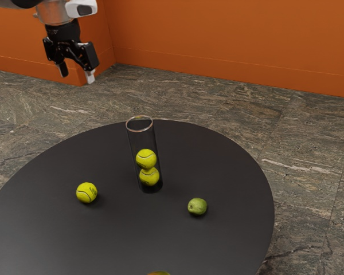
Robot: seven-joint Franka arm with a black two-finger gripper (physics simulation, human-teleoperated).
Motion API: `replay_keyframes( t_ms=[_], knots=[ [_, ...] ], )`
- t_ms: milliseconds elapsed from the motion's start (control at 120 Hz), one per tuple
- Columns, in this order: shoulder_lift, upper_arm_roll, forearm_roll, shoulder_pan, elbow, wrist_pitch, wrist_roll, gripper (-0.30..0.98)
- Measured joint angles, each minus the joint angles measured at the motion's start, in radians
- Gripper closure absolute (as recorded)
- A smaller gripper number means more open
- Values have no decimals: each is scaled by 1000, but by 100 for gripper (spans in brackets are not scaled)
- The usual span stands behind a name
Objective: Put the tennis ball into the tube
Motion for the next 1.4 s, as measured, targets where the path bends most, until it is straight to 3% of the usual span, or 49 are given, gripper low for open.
replay_keyframes(
  t_ms=[75, 242, 408, 700, 883, 1242, 1400],
  knots=[
    [-58, 1, 4, -6, -76, 15, 5, 0],
    [-294, 20, 28, -3, -469, 120, 13, 0],
    [-270, 61, 37, 0, -721, 315, 19, 0],
    [-22, 68, 40, 27, -828, 722, 52, 0],
    [115, 69, 38, 80, -830, 896, 84, 0],
    [234, 60, 8, 120, -819, 1030, 125, 0],
    [247, 58, -3, 119, -819, 1043, 137, 21]
  ],
)
